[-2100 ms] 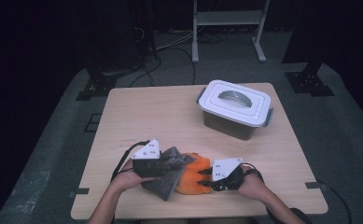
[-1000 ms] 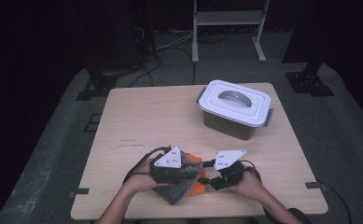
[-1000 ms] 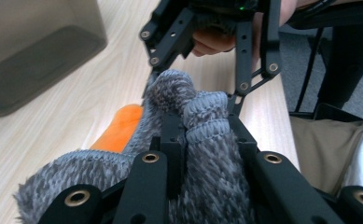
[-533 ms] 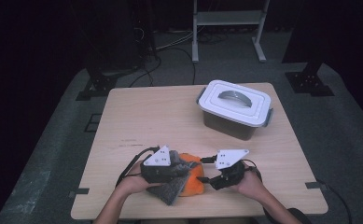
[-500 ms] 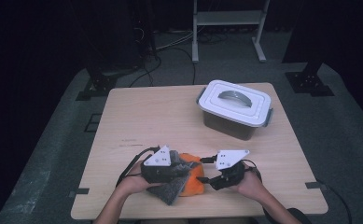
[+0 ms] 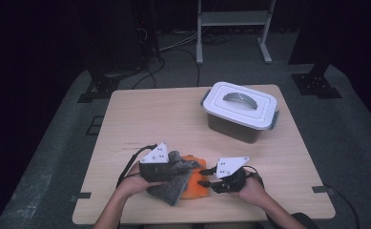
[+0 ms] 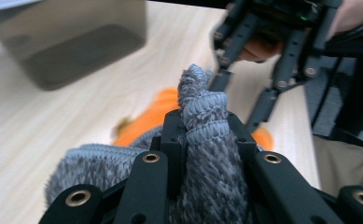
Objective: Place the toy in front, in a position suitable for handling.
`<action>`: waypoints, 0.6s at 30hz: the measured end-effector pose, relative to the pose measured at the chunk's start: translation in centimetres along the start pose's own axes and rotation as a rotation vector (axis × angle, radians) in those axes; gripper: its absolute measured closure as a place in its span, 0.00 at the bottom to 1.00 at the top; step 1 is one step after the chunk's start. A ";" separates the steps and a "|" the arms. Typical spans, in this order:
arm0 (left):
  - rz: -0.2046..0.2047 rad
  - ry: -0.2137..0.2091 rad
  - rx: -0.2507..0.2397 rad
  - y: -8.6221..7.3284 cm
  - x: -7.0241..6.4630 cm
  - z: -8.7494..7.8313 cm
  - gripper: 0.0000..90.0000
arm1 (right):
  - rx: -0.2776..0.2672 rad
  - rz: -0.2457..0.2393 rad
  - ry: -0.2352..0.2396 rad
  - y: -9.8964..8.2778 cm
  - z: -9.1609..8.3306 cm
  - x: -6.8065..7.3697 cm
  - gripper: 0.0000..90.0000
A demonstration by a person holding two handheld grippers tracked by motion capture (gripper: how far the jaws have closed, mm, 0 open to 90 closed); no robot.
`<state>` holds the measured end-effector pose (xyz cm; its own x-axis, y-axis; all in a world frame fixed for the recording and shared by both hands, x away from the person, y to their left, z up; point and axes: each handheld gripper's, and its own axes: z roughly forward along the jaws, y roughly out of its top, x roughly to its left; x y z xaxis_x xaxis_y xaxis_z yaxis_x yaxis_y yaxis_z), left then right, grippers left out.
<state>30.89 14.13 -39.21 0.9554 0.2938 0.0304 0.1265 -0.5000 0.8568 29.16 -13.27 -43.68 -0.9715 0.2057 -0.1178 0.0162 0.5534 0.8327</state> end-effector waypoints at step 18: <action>0.022 -0.113 0.061 -1.6 -2.3 0.1 0.83 | -0.020 0.225 0.092 0.5 -0.1 -2.8 0.41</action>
<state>28.50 14.20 -40.70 0.9817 0.1900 -0.0119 0.1173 -0.5548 0.8237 31.85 -13.66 -42.92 -0.9615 0.2468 0.1208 0.2306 0.4857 0.8431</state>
